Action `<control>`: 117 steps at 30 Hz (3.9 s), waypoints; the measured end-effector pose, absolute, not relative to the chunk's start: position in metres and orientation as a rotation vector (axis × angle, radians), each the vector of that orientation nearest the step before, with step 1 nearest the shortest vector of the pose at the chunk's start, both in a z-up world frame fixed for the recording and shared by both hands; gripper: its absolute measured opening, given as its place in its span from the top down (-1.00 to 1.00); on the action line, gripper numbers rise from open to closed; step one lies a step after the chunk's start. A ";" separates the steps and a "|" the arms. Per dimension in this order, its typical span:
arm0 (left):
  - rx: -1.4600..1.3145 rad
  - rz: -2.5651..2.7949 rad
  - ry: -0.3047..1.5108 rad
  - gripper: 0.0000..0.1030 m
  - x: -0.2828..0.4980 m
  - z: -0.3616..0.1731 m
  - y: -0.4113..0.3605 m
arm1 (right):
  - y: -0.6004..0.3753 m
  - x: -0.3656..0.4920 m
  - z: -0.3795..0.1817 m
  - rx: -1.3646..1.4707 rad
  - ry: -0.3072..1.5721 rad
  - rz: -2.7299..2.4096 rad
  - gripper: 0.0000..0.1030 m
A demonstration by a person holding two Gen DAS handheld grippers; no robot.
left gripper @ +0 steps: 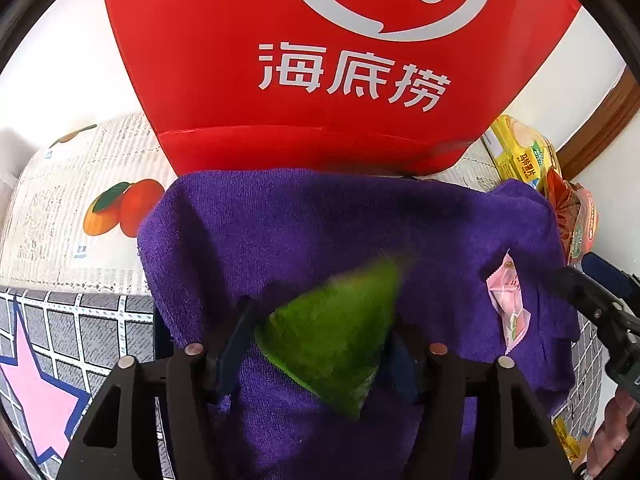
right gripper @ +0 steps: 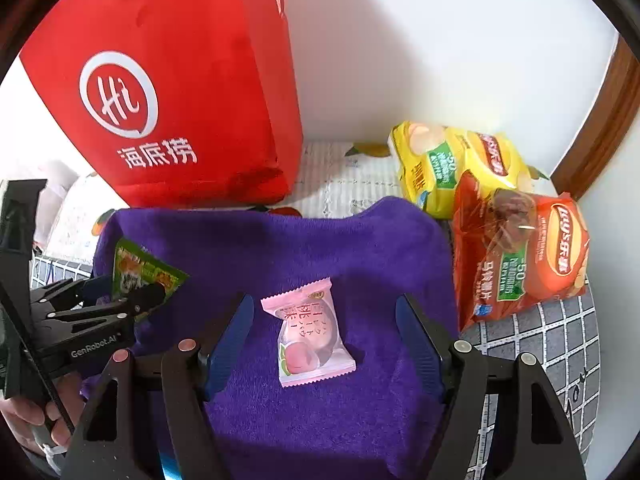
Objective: Organize snacks
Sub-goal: 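Carry both snacks onto the purple towel and open both tools, then grasp the red packet with left tool while right tool grasps yellow chip bag, then carry both packs onto the purple towel and open both tools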
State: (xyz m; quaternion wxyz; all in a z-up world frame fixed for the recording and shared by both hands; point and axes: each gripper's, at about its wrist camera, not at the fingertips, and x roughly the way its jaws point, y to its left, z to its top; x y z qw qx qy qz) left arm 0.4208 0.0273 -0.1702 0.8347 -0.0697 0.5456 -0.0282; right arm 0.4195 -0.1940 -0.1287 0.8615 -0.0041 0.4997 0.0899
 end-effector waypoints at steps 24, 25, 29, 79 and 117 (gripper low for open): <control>-0.095 -0.103 0.926 -0.37 0.345 -0.068 0.019 | -0.238 0.290 -0.036 0.098 0.711 0.180 -0.42; -0.099 -0.111 0.929 -0.37 0.340 -0.066 0.019 | -0.246 0.279 -0.039 0.094 0.719 0.149 -0.42; -0.109 -0.145 0.919 -0.37 0.309 -0.060 0.022 | -0.277 0.237 -0.065 0.140 0.778 0.086 -0.42; -0.203 -0.005 1.042 -0.38 0.203 -0.192 0.177 | -0.270 0.115 -0.180 0.261 0.939 0.020 0.14; -0.104 -0.027 0.917 0.12 0.166 -0.121 0.146 | -0.225 0.115 -0.129 0.148 0.860 0.136 0.14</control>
